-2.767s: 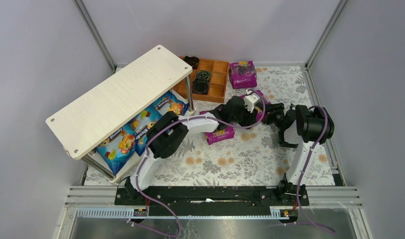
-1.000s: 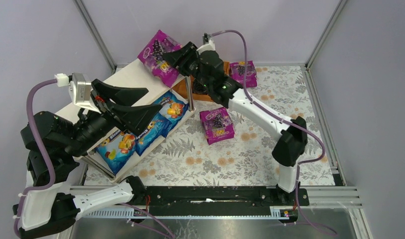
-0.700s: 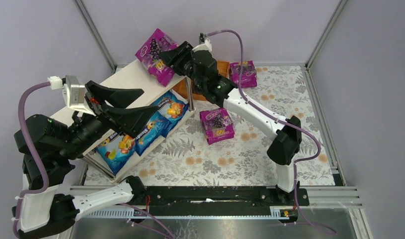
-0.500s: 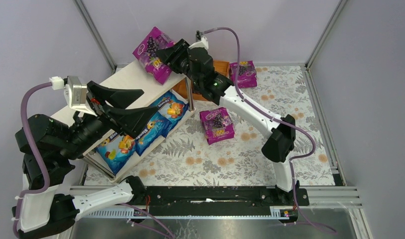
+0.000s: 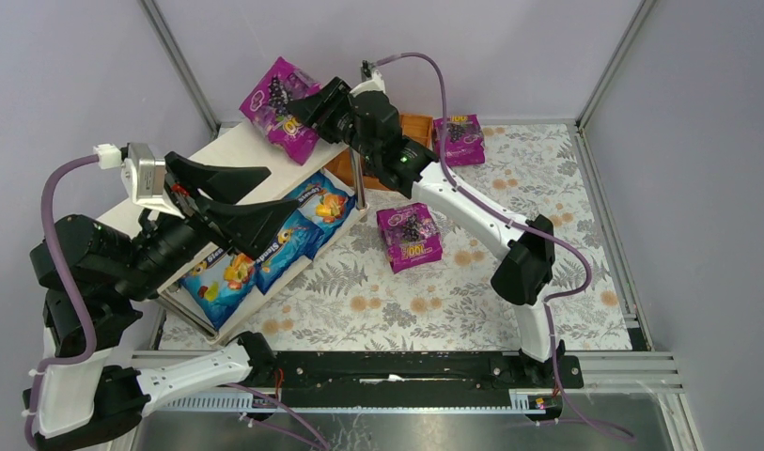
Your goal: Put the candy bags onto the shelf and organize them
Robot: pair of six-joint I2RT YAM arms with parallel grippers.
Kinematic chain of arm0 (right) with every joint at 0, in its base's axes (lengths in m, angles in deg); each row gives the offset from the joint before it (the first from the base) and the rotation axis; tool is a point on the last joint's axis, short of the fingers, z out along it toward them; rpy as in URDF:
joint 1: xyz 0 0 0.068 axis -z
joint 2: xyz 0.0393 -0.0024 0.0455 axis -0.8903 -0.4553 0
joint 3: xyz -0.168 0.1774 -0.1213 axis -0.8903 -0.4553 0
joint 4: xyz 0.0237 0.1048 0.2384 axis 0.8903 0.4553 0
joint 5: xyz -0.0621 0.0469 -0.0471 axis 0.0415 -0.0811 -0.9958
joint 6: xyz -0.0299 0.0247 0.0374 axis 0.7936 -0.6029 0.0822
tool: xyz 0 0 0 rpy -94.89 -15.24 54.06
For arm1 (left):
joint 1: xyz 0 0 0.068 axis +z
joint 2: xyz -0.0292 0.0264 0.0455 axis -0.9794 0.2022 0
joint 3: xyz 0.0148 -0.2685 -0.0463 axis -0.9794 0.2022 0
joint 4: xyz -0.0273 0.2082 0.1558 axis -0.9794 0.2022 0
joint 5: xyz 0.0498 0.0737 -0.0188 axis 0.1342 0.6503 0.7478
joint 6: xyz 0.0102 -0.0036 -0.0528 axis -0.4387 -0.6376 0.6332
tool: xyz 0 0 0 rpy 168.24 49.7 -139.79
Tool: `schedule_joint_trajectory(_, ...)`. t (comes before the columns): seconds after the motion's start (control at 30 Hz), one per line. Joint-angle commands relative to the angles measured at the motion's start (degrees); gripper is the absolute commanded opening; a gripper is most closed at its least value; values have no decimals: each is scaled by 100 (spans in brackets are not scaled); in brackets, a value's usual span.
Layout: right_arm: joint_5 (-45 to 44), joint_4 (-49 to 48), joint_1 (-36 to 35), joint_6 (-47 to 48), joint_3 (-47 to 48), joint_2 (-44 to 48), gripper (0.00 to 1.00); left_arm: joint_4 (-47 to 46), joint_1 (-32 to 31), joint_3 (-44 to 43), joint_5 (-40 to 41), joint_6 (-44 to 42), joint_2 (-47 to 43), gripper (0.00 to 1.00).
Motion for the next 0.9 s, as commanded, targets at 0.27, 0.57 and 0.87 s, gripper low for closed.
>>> schedule_joint_trajectory(0.27,131,-348,-34,55,-401,521,50,-395,-6,181,23,-39,134,84)
schedule_joint_trajectory(0.57,-16,172,-34,623,-241,633,74,-489,-6,196,-1,-63,258,84)
schedule_joint_trajectory(0.87,83,1076,-36,899,103,712,91,-534,-4,218,-54,-47,297,84)
